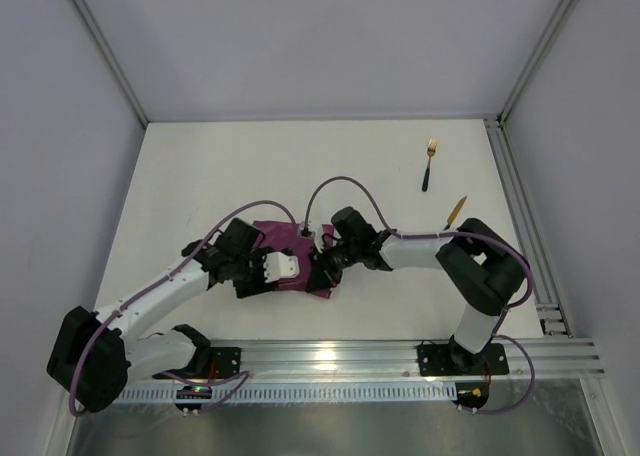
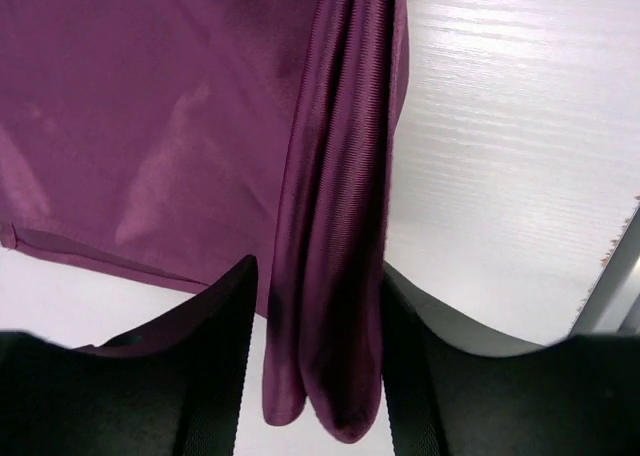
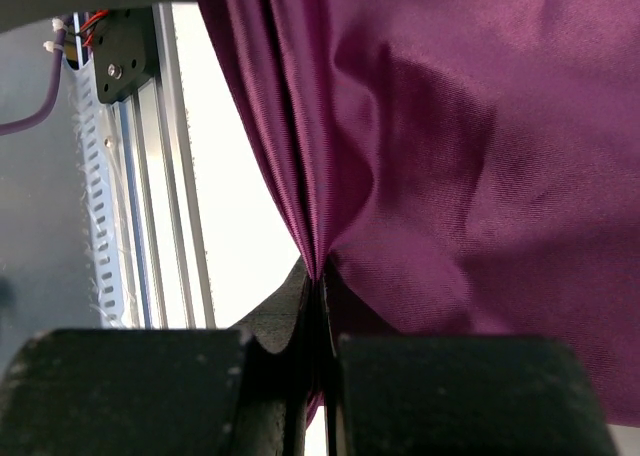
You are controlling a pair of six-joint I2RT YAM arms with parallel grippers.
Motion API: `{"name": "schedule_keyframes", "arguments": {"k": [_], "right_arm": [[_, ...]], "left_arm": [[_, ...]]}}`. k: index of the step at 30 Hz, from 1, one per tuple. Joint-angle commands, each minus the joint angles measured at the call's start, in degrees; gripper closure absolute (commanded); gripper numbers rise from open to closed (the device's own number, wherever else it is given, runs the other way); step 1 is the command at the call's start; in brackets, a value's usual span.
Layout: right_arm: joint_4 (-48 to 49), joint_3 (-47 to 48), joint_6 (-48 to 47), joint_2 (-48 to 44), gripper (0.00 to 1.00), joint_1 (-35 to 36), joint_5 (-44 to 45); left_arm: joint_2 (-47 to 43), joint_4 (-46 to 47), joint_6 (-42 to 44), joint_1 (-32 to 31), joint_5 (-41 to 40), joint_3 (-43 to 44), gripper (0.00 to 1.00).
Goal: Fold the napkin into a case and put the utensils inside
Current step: Fold the lower triangle-folded napkin at the center of the board.
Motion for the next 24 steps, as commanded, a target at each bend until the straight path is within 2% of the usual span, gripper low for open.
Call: {"name": "schedule_keyframes", "arguments": {"k": [1, 3, 5, 8, 9, 15, 19, 24], "right_arm": [[-0.37, 2.09, -0.72, 0.21, 0.96, -0.1, -1.04], [-0.98, 2.17, -1.16, 0.04, 0.96, -0.1, -1.13], [-1.77, 2.35, -1.42, -0.14, 0.96, -0.1, -1.21], [-4.05, 2.96, -2.65, -0.4, 0.96, -0.1, -0.86], [-4.84, 3.14, -2.74, -0.58, 0.96, -0.1, -0.6], [-11.34, 3.4, -5.55, -3.74, 0.96, 1.39, -3.14], [-13.89, 1.56, -5.46, -6.55, 0.96, 2.1, -10.42], [-21.35, 3.57, -9.94, -5.77, 0.96, 2.01, -10.88]], "left_arm": [[-1.38, 3.61, -0.65, -0.23, -2.53, 0.06, 0.51], [-2.52, 2.55, 0.05, -0.23, -1.31, -0.03, 0.66], [-2.79, 0.72, 0.22, -0.14, -0.77, 0.06, 0.75], [-2.7, -1.75, 0.75, -0.14, -0.24, 0.23, 0.97], [-2.62, -2.37, 0.93, -0.06, -0.07, 0.49, 1.0], [-2.79, -12.36, 3.21, 0.03, 4.58, 3.39, 1.0], [-4.02, -20.73, 6.54, 0.38, 10.38, 6.73, 1.0], [-2.36, -22.94, 9.89, 2.13, 11.71, 7.0, 1.0]]}}
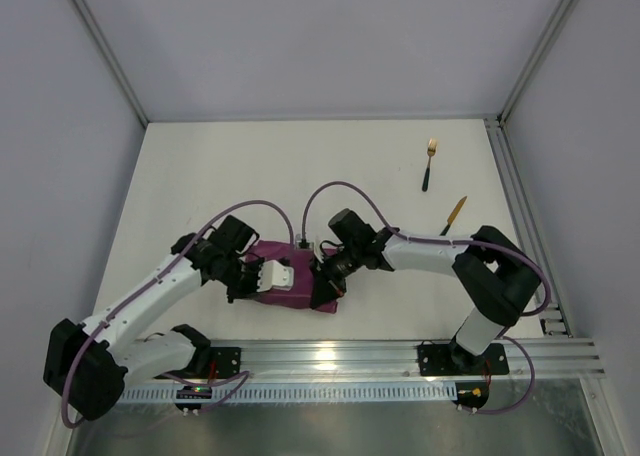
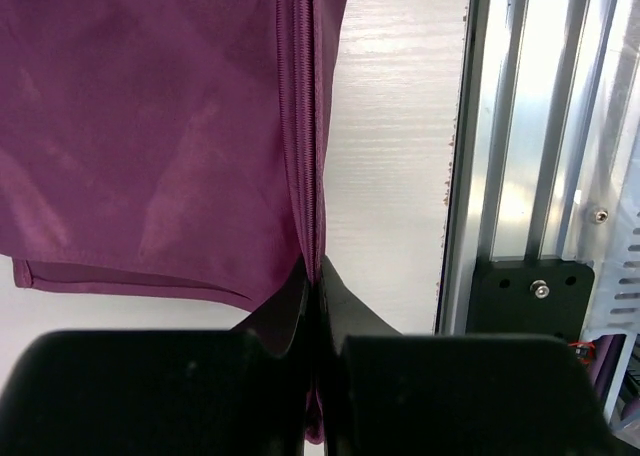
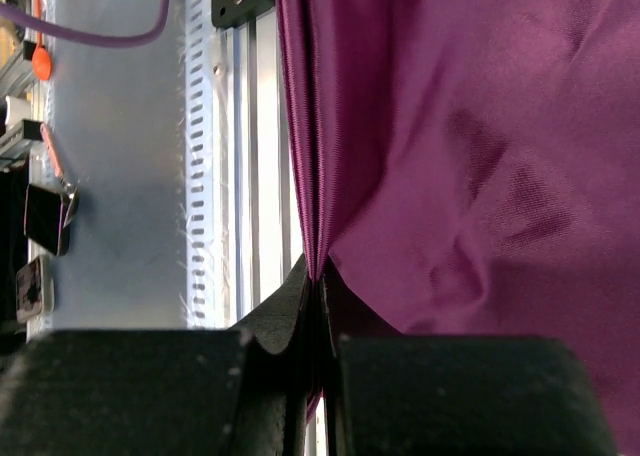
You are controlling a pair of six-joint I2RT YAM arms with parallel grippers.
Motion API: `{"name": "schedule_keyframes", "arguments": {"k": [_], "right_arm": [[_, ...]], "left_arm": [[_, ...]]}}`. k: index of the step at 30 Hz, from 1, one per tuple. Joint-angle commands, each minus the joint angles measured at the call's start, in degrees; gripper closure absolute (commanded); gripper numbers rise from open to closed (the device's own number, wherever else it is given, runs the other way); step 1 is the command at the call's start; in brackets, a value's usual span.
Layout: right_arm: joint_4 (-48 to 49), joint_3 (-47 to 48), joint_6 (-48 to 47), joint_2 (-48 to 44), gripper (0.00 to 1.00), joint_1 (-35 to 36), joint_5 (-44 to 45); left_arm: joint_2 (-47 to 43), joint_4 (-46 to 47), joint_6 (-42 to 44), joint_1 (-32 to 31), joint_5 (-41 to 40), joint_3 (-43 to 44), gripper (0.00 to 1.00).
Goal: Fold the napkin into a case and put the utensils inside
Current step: Fold the lower triangle-folded napkin at the center of the board.
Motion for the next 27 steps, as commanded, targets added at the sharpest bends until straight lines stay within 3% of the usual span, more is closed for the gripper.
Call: {"name": "schedule_keyframes", "arguments": {"k": [1, 12, 21, 25, 27], "right_arm": [[-8.15, 2.33, -3.78, 0.02, 0.96, -0.31, -2.51], [-4.73, 6.12, -2.56, 9.43, 0.94, -6.02, -5.06], [-2.89, 6.12, -1.85, 9.88, 0.73, -7.78, 0.82], [-0.68, 5.24, -0.01, 9.61, 0.75, -7.87, 3.02], [0.54, 4.54, 1.39, 9.7, 0.87, -7.95, 4.95]], "left_arm": [[1.84, -4.91, 3.79, 2.31, 1.55, 1.27, 1.0], [21.79, -3.93, 10.38, 13.21, 8.13, 8.74, 1.0], [31.55, -3.15, 12.23, 14.27, 9.28, 11.29, 1.0], [33.58, -1.48, 10.74, 14.27, 9.28, 12.17, 0.98], [34.01, -0.6, 9.52, 14.36, 9.02, 12.17, 0.96]]}}
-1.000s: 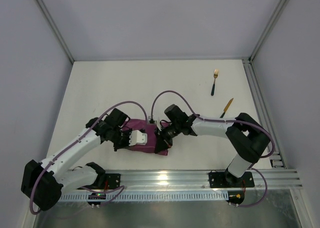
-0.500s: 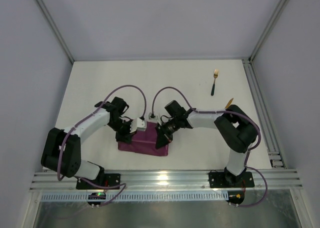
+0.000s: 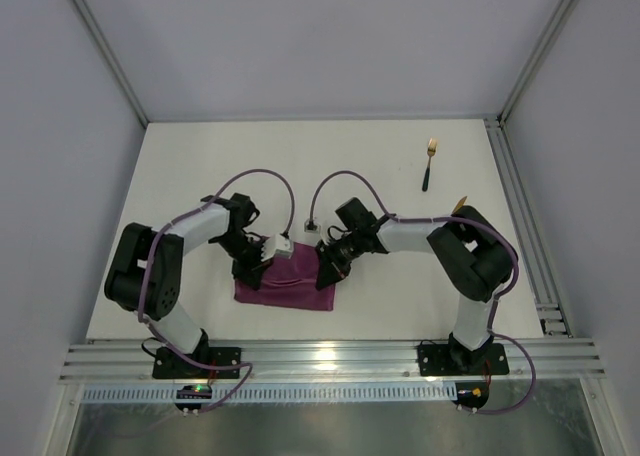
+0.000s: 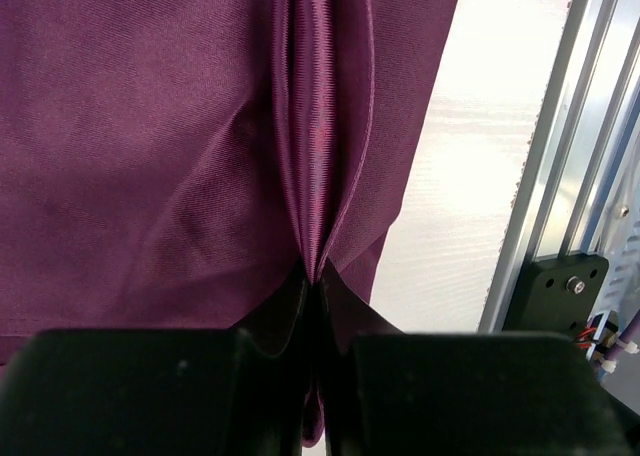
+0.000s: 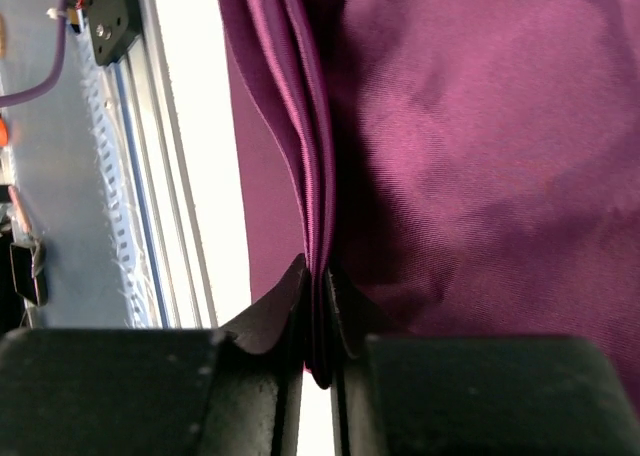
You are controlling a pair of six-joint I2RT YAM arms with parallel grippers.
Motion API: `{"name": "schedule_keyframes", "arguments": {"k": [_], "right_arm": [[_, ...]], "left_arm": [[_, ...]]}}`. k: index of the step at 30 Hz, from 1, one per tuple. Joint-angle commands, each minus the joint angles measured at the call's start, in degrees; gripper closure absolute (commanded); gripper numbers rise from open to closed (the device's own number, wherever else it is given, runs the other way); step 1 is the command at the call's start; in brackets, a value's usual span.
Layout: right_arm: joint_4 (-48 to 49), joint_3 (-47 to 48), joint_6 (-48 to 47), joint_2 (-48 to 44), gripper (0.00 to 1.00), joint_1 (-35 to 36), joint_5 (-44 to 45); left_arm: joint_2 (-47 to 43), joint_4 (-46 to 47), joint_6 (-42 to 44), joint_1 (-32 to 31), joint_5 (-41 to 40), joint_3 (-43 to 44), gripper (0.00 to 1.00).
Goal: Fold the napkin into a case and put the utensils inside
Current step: Fold the lower triangle-folded napkin at the center of the board.
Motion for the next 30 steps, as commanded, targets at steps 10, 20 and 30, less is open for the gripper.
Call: {"name": "schedule_keyframes", "arguments": {"k": [10, 20, 30], "right_arm": [[10.82, -5.87, 7.19, -2.85, 0.96, -0.81, 8.44], [10.56, -7.54, 7.02, -6.37, 0.96, -0.81, 12.31], [10.47, -7.46, 6.84, -6.9, 0.96, -0.81, 13.54]], "left_arm": [[0.12, 6.14, -6.58, 2.55, -0.05, 1.79, 0.82], [0.12, 10.71, -11.42, 4.74, -0.24, 2.49, 0.76], [0.03, 9.48, -10.98, 8.61, 2.49, 3.72, 0.78]]}}
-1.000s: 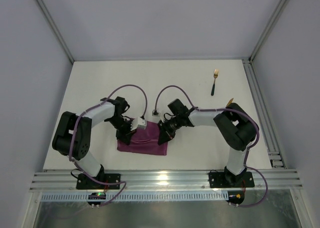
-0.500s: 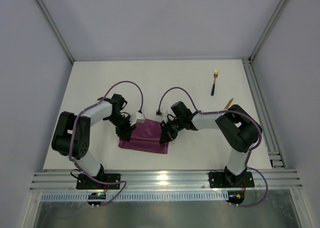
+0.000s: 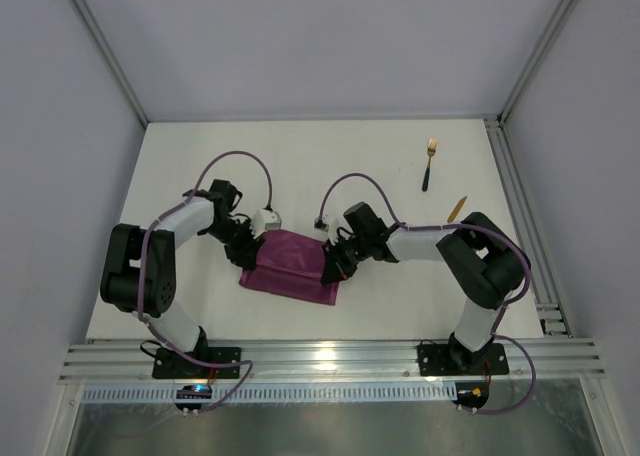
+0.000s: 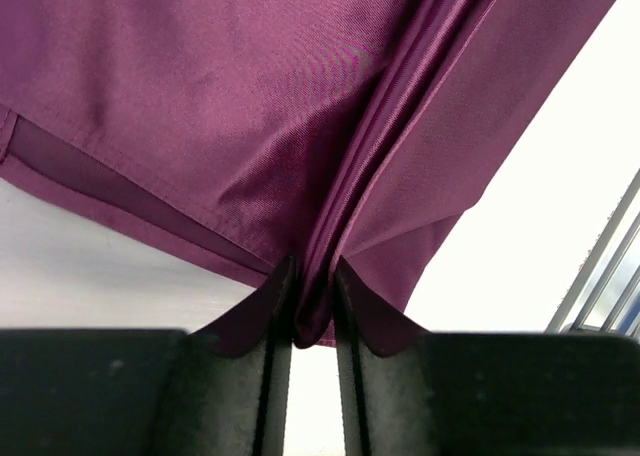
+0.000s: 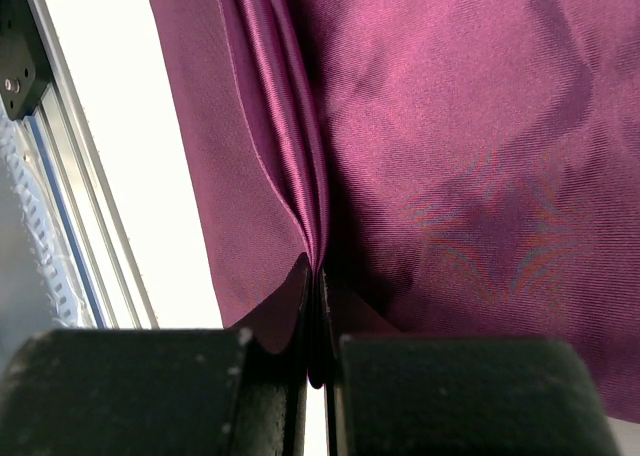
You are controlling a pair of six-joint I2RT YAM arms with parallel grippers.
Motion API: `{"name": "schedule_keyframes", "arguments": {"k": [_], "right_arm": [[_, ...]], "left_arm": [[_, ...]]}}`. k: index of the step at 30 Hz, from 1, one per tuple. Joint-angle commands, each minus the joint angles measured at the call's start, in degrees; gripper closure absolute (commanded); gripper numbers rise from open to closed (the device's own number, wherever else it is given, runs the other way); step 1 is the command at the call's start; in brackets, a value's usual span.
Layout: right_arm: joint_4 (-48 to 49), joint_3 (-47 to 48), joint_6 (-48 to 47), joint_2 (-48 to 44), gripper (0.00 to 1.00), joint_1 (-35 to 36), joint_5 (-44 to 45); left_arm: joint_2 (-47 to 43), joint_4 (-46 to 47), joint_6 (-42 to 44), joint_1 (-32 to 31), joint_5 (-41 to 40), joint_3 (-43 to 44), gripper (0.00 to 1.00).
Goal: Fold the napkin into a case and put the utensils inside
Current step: Fold the lower triangle-folded napkin at the center of the board.
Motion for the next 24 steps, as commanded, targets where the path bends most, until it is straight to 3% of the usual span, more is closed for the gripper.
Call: {"name": "schedule_keyframes", "arguments": {"k": [1, 3, 4, 8, 15, 21, 23, 24], "right_arm": [[0.61, -0.05, -0.26, -2.51, 0.96, -0.22, 2.37], [0.52, 0.04, -0.26, -2.59, 0.96, -0.22, 2.37], [0.26, 0.22, -0.26, -2.42, 0.96, -0.22, 2.37], [-4.65, 2.15, -1.22, -3.46, 0.75, -0.22, 4.56], [-6.42, 4.17, 0.52, -9.8, 0.53, -0.22, 7.73], [-0.8, 6.45, 5.36, -8.67, 0.54, -0.22, 10.81], [3.66, 7.24, 9.39, -6.91, 0.64, -0.22, 11.68], [4.64, 7.51, 10.98, -4.64, 0.8, -0.22, 12.21]], "left_arm": [[-0.32, 0.15, 0.36, 1.01, 2.67, 2.02, 0.81], [-0.06, -0.29, 0.45, 1.18, 3.46, 2.37, 0.9], [0.03, -0.29, 0.54, 1.18, 4.24, 2.55, 0.99], [0.73, -1.17, 0.63, 1.1, 5.3, 3.43, 1.0], [0.47, -1.26, 0.54, 1.1, 5.39, 3.78, 1.0], [1.08, -1.08, -0.07, 1.1, 5.22, 4.48, 1.0], [1.35, -1.17, -0.43, 1.09, 5.22, 5.18, 1.0], [1.78, -1.17, -0.86, 1.1, 5.22, 5.45, 1.0]]}}
